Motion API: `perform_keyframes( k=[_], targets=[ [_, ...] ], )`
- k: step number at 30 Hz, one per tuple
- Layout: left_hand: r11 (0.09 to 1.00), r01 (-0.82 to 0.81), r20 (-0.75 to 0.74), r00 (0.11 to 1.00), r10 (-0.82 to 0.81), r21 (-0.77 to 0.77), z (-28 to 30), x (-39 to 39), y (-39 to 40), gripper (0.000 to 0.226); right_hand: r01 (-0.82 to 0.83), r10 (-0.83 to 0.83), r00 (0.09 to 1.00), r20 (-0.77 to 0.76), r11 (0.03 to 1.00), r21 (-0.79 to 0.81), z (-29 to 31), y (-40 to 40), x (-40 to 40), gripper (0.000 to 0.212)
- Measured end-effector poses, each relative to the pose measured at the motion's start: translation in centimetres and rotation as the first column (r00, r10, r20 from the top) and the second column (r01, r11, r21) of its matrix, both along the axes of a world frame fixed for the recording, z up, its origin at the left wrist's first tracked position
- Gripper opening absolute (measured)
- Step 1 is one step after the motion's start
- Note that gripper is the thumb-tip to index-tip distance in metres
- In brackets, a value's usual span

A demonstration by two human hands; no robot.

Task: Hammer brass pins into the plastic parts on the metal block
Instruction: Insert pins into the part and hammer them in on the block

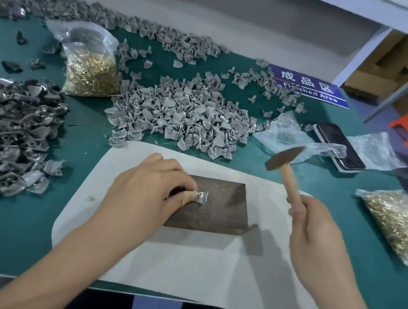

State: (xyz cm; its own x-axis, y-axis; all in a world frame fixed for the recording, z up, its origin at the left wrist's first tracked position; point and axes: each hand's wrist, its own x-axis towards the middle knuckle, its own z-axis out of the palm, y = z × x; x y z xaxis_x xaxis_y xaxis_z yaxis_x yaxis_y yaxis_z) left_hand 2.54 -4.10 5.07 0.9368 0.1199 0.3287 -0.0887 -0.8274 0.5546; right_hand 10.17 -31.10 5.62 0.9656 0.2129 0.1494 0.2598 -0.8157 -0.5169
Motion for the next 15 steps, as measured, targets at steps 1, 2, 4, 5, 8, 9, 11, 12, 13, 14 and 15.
perform_keyframes(
  k=[1, 2, 4, 5, 8, 9, 11, 12, 13, 14, 15],
  targets=[
    [1.000, -0.011, 0.004, 1.000, 0.011, 0.015, 0.0, -0.1, -0.1, 0.012, -0.054, 0.055, 0.998, -0.018, 0.995, 0.089, 0.7, -0.1, -0.4, 0.019],
    [0.999, -0.020, 0.004, 1.000, 0.020, 0.032, 0.1, -0.1, -0.2, 0.011, -0.121, 0.126, 0.991, -0.032, 0.984, 0.134, 1.3, -0.1, -0.8, 0.017],
    [0.997, -0.033, 0.002, 0.999, 0.033, 0.071, 0.2, -0.3, -0.3, 0.009, -0.273, 0.297, 0.950, -0.094, 0.939, 0.210, 1.8, 0.1, -2.0, 0.023],
    [0.995, -0.037, 0.000, 0.999, 0.037, 0.089, 0.2, -0.4, -0.3, 0.007, -0.322, 0.366, 0.921, -0.132, 0.907, 0.272, 1.7, 0.4, -2.6, 0.029],
    [0.994, -0.036, -0.011, 0.999, 0.038, 0.107, 0.3, -0.5, -0.3, 0.005, -0.358, 0.442, 0.877, -0.188, 0.862, 0.360, 1.6, 1.1, -4.2, 0.032],
    [0.994, -0.031, -0.017, 0.999, 0.033, 0.106, 0.4, -0.4, -0.3, 0.006, -0.361, 0.428, 0.889, -0.162, 0.874, 0.326, 1.5, 1.3, -4.5, 0.029],
    [0.994, -0.015, -0.026, 0.999, 0.018, 0.113, 0.5, -0.2, -0.3, 0.008, -0.360, 0.382, 0.922, -0.066, 0.907, 0.221, 1.6, 1.7, -5.1, 0.026],
    [0.993, -0.008, -0.027, 1.000, 0.012, 0.119, 0.5, -0.2, -0.2, 0.008, -0.352, 0.363, 0.932, -0.026, 0.917, 0.187, 1.7, 2.0, -5.3, 0.027],
    [0.992, -0.005, -0.025, 1.000, 0.008, 0.126, 0.5, -0.2, -0.3, 0.008, -0.343, 0.349, 0.937, -0.004, 0.924, 0.166, 1.6, 2.2, -5.4, 0.030],
    [0.991, -0.003, -0.021, 1.000, 0.006, 0.131, 0.5, -0.2, -0.3, 0.008, -0.337, 0.341, 0.940, 0.002, 0.929, 0.151, 1.4, 2.5, -5.6, 0.033],
    [0.991, -0.002, -0.016, 1.000, 0.004, 0.137, 0.5, -0.2, -0.2, 0.007, -0.338, 0.341, 0.940, -0.003, 0.932, 0.132, 1.2, 2.9, -5.7, 0.036]
  ],
)
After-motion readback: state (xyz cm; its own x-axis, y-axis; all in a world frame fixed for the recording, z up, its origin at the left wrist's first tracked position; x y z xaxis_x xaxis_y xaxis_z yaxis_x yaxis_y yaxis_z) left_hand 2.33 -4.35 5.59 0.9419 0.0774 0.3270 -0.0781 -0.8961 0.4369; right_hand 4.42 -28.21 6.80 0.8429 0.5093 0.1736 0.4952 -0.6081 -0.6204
